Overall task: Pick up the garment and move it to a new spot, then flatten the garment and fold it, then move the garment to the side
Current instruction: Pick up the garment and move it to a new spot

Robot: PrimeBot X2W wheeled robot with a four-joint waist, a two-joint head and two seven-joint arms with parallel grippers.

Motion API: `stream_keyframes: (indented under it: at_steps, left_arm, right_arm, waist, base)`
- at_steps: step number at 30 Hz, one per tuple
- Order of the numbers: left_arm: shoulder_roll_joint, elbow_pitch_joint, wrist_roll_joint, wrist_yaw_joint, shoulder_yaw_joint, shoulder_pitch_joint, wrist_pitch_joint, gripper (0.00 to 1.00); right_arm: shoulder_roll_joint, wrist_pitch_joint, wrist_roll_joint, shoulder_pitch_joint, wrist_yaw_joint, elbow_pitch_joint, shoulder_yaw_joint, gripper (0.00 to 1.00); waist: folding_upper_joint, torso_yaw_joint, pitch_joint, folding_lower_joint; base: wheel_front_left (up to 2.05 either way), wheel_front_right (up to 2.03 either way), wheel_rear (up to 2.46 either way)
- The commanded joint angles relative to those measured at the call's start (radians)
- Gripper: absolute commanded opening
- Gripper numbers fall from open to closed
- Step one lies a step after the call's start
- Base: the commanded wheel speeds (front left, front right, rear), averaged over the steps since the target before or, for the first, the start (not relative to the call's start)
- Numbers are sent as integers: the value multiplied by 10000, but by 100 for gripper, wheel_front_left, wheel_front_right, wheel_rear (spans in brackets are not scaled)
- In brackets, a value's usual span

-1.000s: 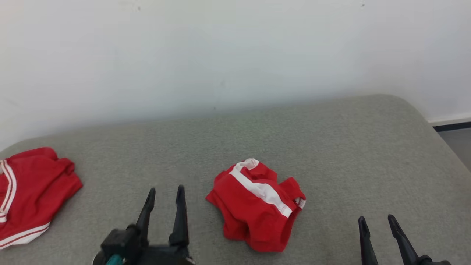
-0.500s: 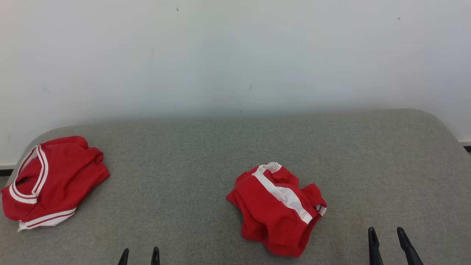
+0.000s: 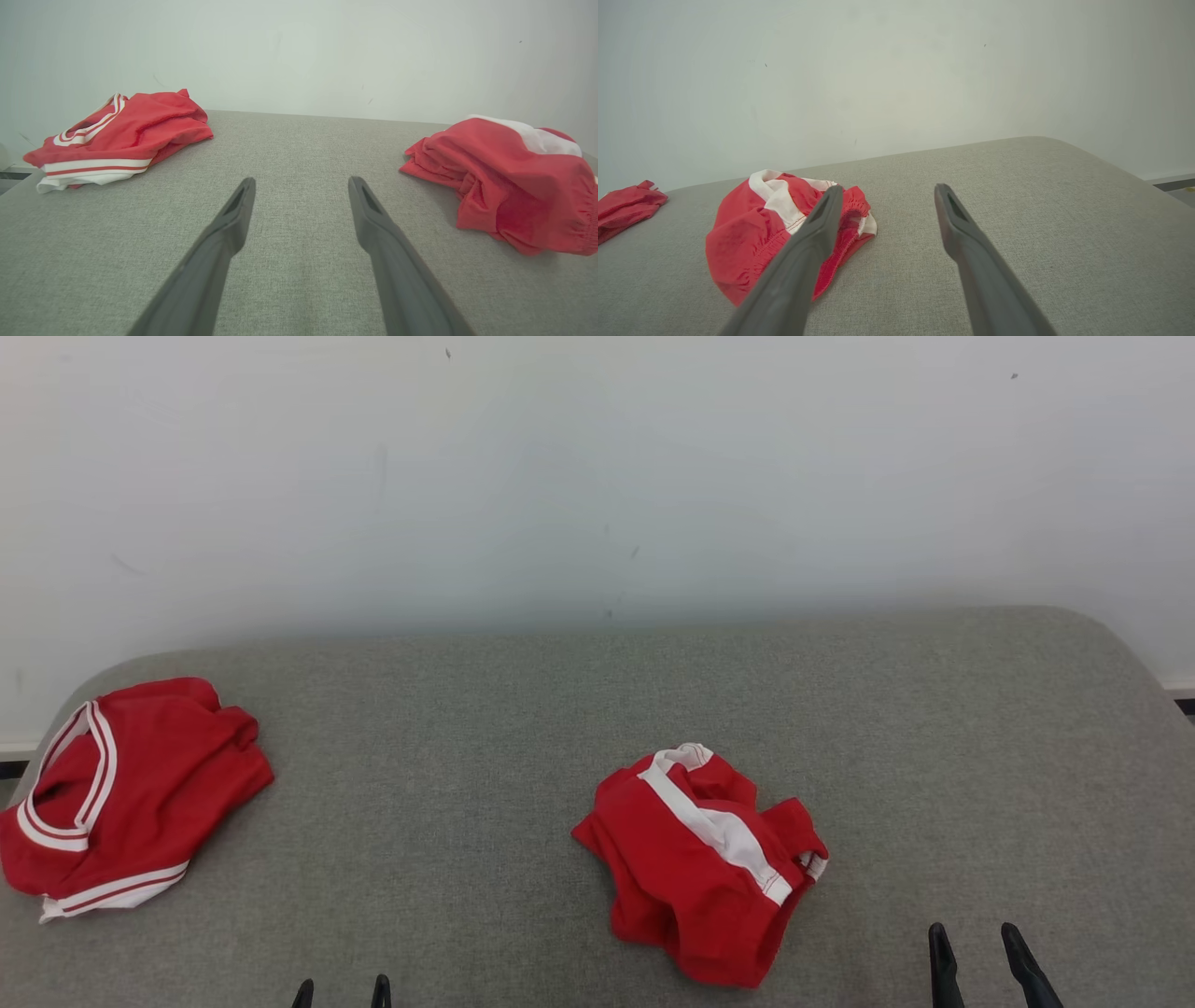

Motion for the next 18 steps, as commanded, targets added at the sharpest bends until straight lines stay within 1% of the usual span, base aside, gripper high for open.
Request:
stream_keyframes:
  at_steps: [1, 18]
  left_arm:
    - [-32, 13, 88, -29, 33, 17, -33, 100]
    - [-43, -1, 15, 121, -39, -107, -34, 100]
  right_arm:
    - [-3, -13, 41, 66, -21, -18, -7, 100]
    - [52, -12, -70, -55, -21, -46, -31, 100]
  waist:
    - [-1, -28, 17, 0]
    - [-1, -81, 84, 0]
  base:
    - [0, 0, 0]
    - [0, 0, 0]
